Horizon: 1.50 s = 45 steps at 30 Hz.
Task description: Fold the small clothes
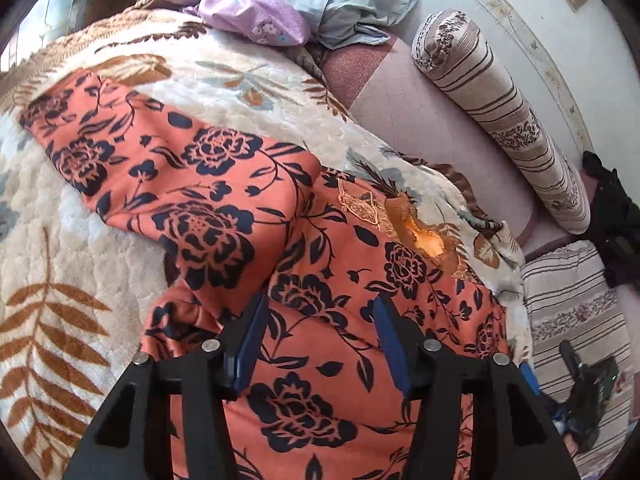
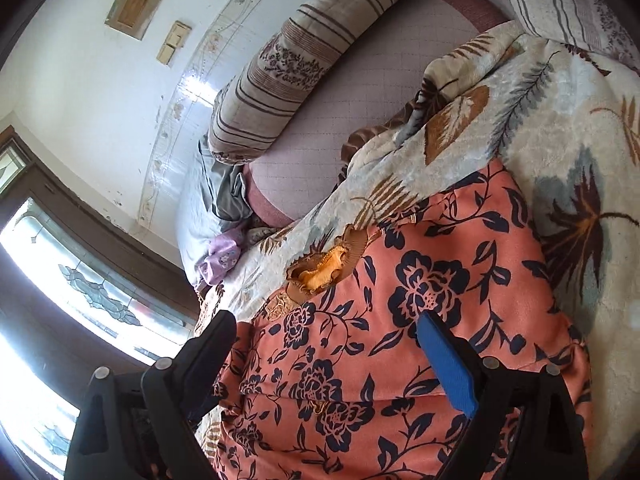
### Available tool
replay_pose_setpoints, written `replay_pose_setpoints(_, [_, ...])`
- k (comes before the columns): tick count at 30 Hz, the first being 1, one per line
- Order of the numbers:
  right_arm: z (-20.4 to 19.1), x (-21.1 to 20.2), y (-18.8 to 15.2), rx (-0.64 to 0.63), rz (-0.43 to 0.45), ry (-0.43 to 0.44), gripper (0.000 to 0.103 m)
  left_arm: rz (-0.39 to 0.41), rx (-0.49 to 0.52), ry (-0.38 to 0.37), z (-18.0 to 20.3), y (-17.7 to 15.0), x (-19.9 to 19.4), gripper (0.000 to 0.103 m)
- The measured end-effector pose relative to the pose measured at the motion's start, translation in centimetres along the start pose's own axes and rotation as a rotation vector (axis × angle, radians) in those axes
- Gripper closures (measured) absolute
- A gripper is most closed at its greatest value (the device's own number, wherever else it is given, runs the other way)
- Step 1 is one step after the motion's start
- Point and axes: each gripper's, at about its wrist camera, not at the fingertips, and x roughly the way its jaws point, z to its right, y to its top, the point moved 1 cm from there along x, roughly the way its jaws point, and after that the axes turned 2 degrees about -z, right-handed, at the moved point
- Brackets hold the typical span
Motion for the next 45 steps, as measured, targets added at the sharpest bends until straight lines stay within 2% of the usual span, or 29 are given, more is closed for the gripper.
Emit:
replay_pose_setpoints(5, [1.9, 0.2, -3.1, 0.035, -0.034, -0.007, 0.009, -0.084, -0.120, -0.014, -1.3, 0.9, 3.4, 0.049])
replay_pose_setpoints(8, [3.0, 0.8, -3.3, 0.068, -0.050, -0.005, 0.009, -0.132, -0.198, -0.050, -1.8, 1.2, 4.5, 0.049])
replay_pose_setpoints(12, [3.2, 0.6, -3.1, 0.073, -0.037, 0.013, 0.009, -0.121, -0.239, -0.009, -2.2, 1.5, 5.4, 0.049])
replay_pose_setpoints(14, [3.3, 0.6, -3.2, 0.079, -0.040, 0.014, 0.009, -0.109, -0.232, 0.020, -2.1, 1.6, 5.6, 0.059])
replay_pose_setpoints(15, [3.4, 0.6, -3.2, 0.082, -0.041, 0.014, 0.009, -0.106, -0.214, 0.055, -2.0, 1.7, 5.7, 0.082])
replay_pose_setpoints(16, [3.5, 0.6, -3.2, 0.084, -0.042, 0.012, 0.009, -0.111, -0.191, 0.083, -1.9, 1.7, 5.8, 0.095])
replay_pose_setpoints(19, [3.5, 0.6, -3.2, 0.088, -0.040, 0.004, 0.009, -0.082, -0.147, 0.113, -1.6, 1.6, 5.1, 0.096])
replay_pose_setpoints(23, [3.1, -0.6, -2.8, 0.073, -0.010, -0.011, 0.009, 0.070, -0.033, 0.168, 0.4, 0.2, 0.4, 0.096])
replay_pose_setpoints(25, [2.7, -1.6, -2.1, 0.065, 0.019, -0.004, 0.009, 0.050, 0.018, 0.215, 0.4, -1.1, 0.7, 0.096])
replay_pose_setpoints(27, [2.5, -2.2, -1.0, 0.072, 0.032, 0.003, 0.009, -0.026, 0.017, 0.263, -1.0, -1.5, 3.2, 0.096])
replay_pose_setpoints(28, [2.5, -2.1, -0.4, 0.081, 0.031, 0.007, 0.009, -0.061, -0.004, 0.259, -2.1, -1.6, 4.2, 0.095])
replay_pose_setpoints(31, [2.9, -1.2, 1.5, 0.118, 0.004, 0.012, 0.008, -0.047, 0.025, 0.252, -2.0, -1.2, 4.1, 0.095])
replay_pose_setpoints(33, [4.8, 1.1, 2.5, 0.200, -0.065, 0.059, 0.007, -0.053, 0.027, 0.249, -2.2, -1.3, 4.3, 0.095])
replay_pose_setpoints(34, [6.8, 2.7, 2.5, 0.256, -0.105, 0.017, 0.008, -0.054, 0.022, 0.242, -2.3, -1.3, 4.3, 0.094])
replay_pose_setpoints(35, [8.8, 3.8, 2.0, 0.319, -0.140, -0.069, 0.020, -0.055, 0.023, 0.242, -2.3, -1.3, 4.3, 0.094])
replay_pose_setpoints(36, [9.5, 3.5, 1.9, 0.345, -0.119, -0.083, 0.020, -0.055, 0.027, 0.243, -2.3, -1.3, 4.3, 0.093])
replay_pose_setpoints(39, [6.8, 1.7, 3.1, 0.277, -0.082, 0.028, 0.016, -0.047, 0.048, 0.253, -2.3, -1.4, 4.3, 0.092])
replay_pose_setpoints(40, [6.1, 1.2, 3.4, 0.254, -0.056, 0.063, 0.012, -0.042, 0.056, 0.260, -2.2, -1.5, 4.3, 0.092])
replay_pose_setpoints(41, [6.1, 1.1, 3.5, 0.232, -0.041, 0.028, 0.006, -0.038, 0.061, 0.265, -2.0, -1.4, 4.3, 0.092])
replay_pose_setpoints(42, [7.0, 1.8, 3.5, 0.227, -0.073, -0.076, 0.005, -0.037, 0.065, 0.268, -1.7, -1.4, 4.2, 0.092])
replay_pose_setpoints(43, [8.8, 3.0, 3.3, 0.262, -0.143, -0.167, 0.010, -0.040, 0.073, 0.272, -1.4, -1.4, 4.0, 0.092])
replay_pose_setpoints(44, [9.8, 3.1, 3.2, 0.303, -0.149, -0.152, 0.011, -0.041, 0.086, 0.274, -1.1, -1.3, 3.6, 0.092])
replay_pose_setpoints(45, [9.3, 2.2, 3.8, 0.287, -0.119, -0.119, 0.011, -0.025, 0.104, 0.270, -0.6, -1.3, 3.0, 0.091])
